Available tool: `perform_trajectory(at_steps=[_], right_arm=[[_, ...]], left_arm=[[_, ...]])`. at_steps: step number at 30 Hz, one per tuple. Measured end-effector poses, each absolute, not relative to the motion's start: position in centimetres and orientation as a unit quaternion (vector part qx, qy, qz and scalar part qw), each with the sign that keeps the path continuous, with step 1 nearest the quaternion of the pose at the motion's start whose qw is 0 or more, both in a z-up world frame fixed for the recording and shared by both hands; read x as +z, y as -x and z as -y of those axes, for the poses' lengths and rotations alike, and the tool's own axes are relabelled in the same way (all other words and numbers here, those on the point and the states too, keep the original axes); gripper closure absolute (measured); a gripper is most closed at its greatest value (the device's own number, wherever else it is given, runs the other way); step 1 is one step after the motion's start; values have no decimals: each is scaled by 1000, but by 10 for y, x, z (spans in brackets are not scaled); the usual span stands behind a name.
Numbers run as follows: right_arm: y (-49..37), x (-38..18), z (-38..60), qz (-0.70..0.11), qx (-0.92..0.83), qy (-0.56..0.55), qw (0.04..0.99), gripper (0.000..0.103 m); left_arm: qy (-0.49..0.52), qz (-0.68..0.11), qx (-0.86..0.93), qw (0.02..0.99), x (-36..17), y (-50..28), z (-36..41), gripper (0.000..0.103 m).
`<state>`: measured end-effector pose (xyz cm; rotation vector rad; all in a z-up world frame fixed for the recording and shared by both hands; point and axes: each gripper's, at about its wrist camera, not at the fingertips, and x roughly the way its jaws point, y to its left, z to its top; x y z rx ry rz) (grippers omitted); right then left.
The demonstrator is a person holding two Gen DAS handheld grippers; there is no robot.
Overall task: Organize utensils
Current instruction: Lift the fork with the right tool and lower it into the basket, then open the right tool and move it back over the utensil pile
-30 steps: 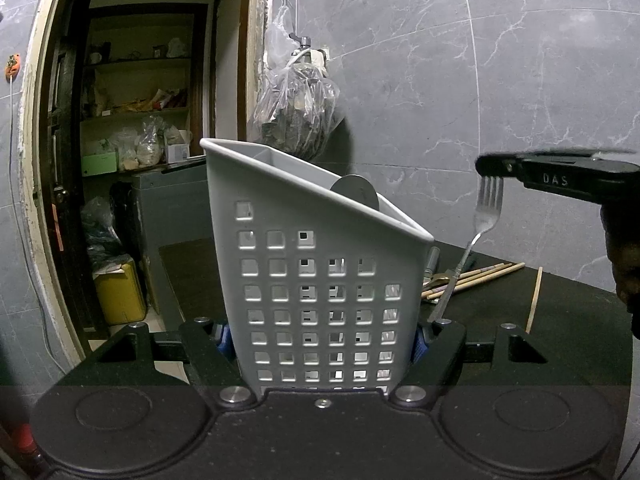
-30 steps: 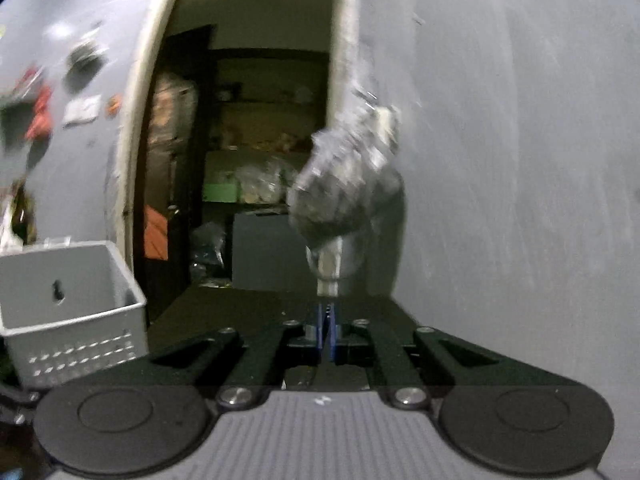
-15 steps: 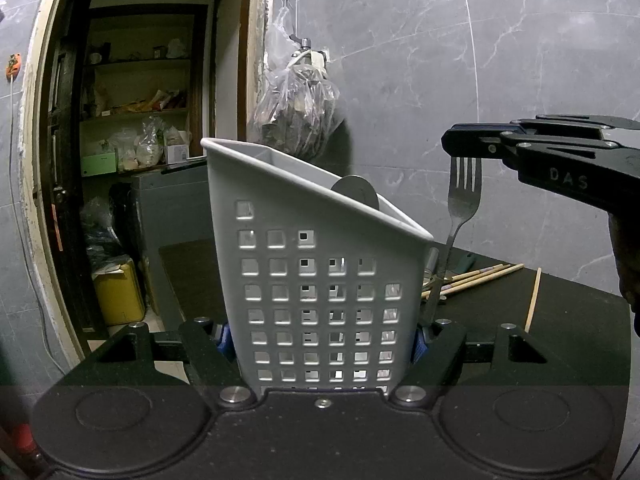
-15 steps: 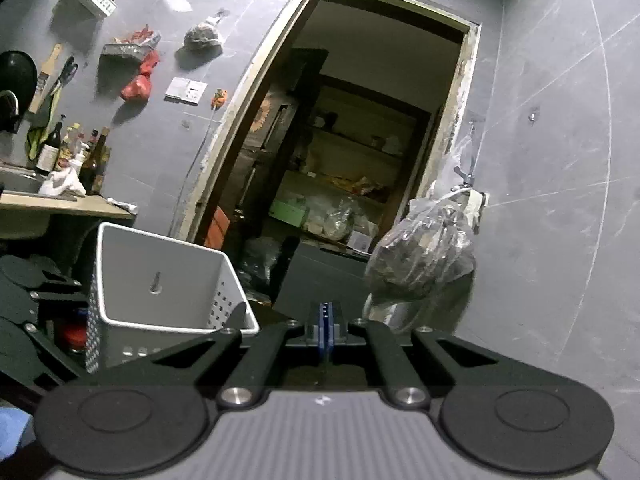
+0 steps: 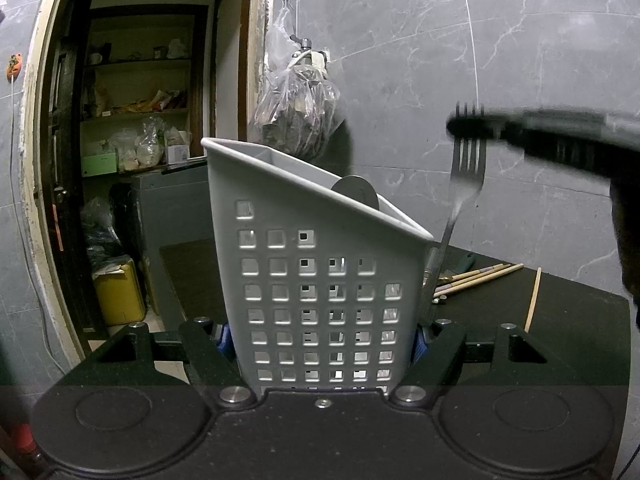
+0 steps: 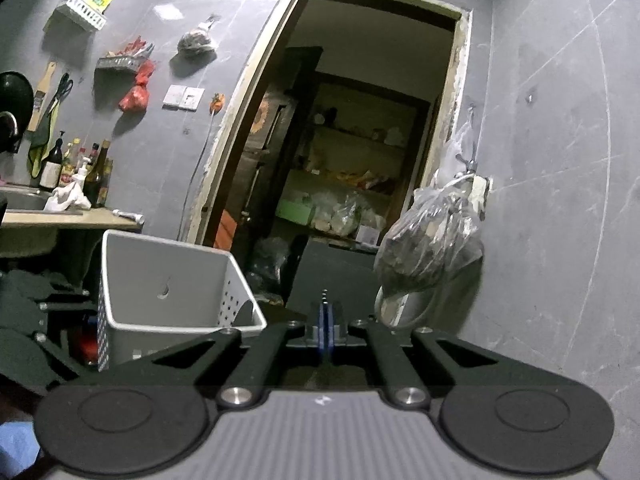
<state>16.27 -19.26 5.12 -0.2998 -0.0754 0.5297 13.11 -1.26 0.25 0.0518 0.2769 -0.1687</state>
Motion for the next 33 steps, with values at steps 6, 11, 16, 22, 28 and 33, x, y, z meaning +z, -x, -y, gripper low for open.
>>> perform_trajectory(at_steps=[6, 11, 16, 22, 28, 33], right_arm=[[-150, 86, 201, 120, 243, 150, 951, 101], [-145, 118, 198, 194, 261, 131, 936, 101], [-152, 123, 181, 213, 311, 113, 919, 101], [-174, 104, 155, 168, 348, 126, 914, 101], [-193, 86, 148, 114, 356, 127, 919, 101], [-203, 73, 148, 80, 356, 126, 923, 101]], left_arm=[[-26, -138, -84, 987, 2, -131, 13, 27], [-26, -138, -84, 986, 2, -131, 12, 27], [-26, -138, -84, 987, 2, -131, 12, 27], [-26, -138, -85, 987, 2, -131, 12, 27], [-26, -138, -84, 987, 2, -131, 12, 27], [-26, -137, -84, 987, 2, -131, 12, 27]])
